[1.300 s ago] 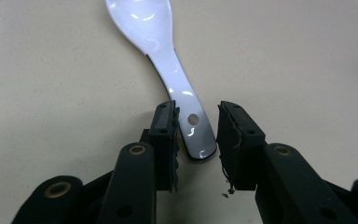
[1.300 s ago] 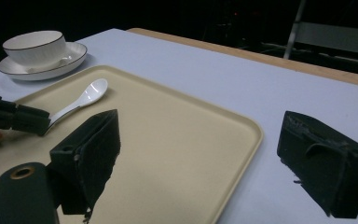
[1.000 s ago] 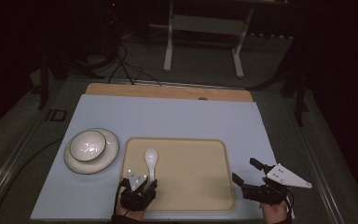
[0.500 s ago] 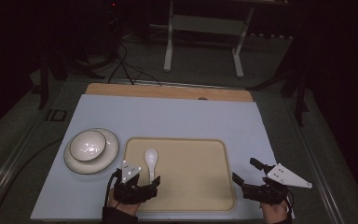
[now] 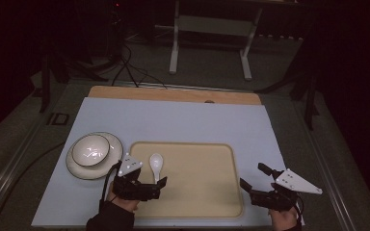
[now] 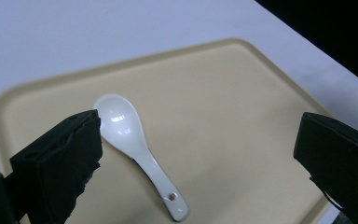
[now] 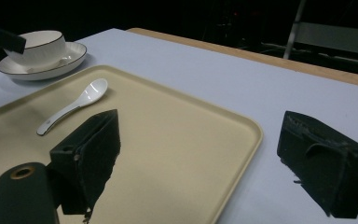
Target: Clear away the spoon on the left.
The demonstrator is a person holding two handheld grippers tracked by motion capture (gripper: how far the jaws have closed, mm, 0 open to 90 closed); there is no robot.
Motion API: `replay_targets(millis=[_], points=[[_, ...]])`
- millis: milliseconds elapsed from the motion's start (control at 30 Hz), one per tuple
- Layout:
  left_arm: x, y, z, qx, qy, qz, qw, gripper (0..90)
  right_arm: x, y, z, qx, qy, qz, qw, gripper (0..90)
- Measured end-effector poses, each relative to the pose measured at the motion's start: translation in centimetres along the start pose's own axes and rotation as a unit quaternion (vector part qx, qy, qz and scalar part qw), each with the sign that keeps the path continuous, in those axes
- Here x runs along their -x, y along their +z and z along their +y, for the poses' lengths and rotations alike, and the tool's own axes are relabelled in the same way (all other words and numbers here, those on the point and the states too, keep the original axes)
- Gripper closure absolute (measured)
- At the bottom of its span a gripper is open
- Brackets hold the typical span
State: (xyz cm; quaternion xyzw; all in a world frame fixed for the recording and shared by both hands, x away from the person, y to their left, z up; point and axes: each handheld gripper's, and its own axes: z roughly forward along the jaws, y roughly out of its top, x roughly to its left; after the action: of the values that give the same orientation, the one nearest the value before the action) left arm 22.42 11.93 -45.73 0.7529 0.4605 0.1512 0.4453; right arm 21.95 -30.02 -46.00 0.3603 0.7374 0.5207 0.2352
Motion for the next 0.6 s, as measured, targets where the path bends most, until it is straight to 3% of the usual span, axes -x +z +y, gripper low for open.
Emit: replay_targets(millis=[300, 467, 600], points=[[-2.5, -1.6, 1.2, 0.015, 0.007, -0.006, 0.9998, 1.6, -0.1, 0.1, 0.0, -0.003, 0.0, 0.0, 1.0, 13.1], [-3.4, -2.5, 1.0, 0.013, 0.034, 0.011, 0.9993, 1.7, -0.1, 0.0, 0.0, -0.003, -0.002, -0.001, 1.0, 13.2], [-4.5, -3.1, 0.3, 0.011, 0.028, 0.005, 0.9995, 1.7, -0.2, 0.0, 0.0, -0.004, -0.006, -0.001, 1.0, 13.2]])
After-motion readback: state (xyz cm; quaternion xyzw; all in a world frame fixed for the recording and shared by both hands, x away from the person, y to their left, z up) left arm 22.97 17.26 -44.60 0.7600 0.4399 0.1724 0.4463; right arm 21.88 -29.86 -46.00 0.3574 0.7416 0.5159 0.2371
